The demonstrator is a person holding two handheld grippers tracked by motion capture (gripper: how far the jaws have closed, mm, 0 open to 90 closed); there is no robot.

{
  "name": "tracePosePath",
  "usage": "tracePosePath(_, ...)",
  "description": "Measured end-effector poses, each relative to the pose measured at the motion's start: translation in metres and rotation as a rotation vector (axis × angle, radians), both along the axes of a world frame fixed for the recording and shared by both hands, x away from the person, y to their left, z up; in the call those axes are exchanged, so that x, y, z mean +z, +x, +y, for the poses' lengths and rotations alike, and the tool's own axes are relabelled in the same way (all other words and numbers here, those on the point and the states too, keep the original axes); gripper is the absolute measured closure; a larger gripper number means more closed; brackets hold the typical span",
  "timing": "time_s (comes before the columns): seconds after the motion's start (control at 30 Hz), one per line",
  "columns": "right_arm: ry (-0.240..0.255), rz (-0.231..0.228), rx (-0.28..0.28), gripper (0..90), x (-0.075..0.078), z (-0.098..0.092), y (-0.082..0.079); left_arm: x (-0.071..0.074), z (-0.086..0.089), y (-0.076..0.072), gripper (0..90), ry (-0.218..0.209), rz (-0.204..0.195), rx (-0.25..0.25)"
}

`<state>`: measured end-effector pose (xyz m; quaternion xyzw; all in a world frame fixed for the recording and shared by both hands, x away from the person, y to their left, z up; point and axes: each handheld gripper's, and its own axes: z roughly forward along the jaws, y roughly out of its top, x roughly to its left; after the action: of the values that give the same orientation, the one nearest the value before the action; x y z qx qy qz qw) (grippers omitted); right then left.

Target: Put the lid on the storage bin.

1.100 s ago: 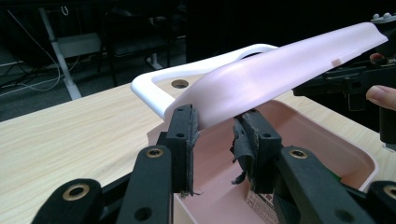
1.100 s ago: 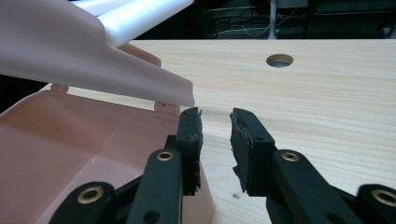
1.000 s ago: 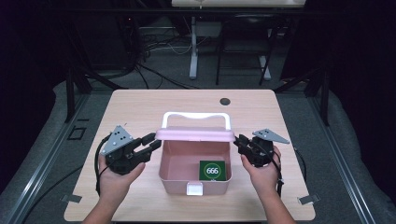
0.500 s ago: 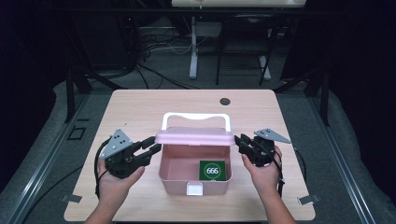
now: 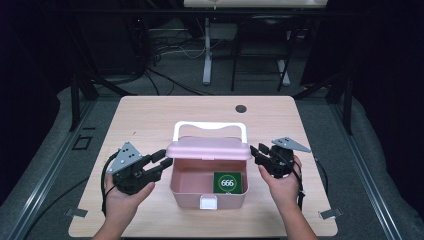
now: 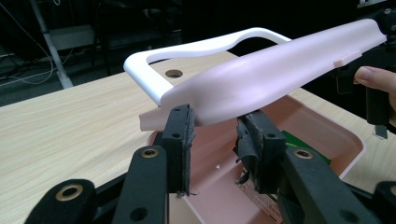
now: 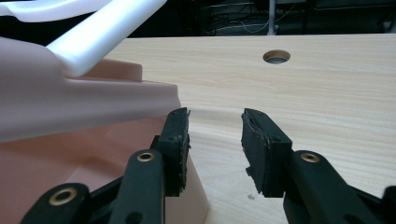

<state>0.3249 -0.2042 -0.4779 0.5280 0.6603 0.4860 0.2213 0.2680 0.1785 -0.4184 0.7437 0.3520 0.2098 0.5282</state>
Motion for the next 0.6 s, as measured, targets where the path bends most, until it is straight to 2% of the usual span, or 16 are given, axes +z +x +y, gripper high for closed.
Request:
tracePosePath(0.2, 0.01, 0.005, 0.0, 56.2, -0.0001, -0.0025, 0.0015, -0.0029, 0.001, -0.0023, 63.1, 0.005, 0.006, -0.001)
tracePosePath(0.6, -0.002, -0.001, 0.003, 47.7, -0.0018, -0.002, 0.0043, -0.01, 0.0026, -0.0063, 61.8, -0.003, 0.016, -0.01)
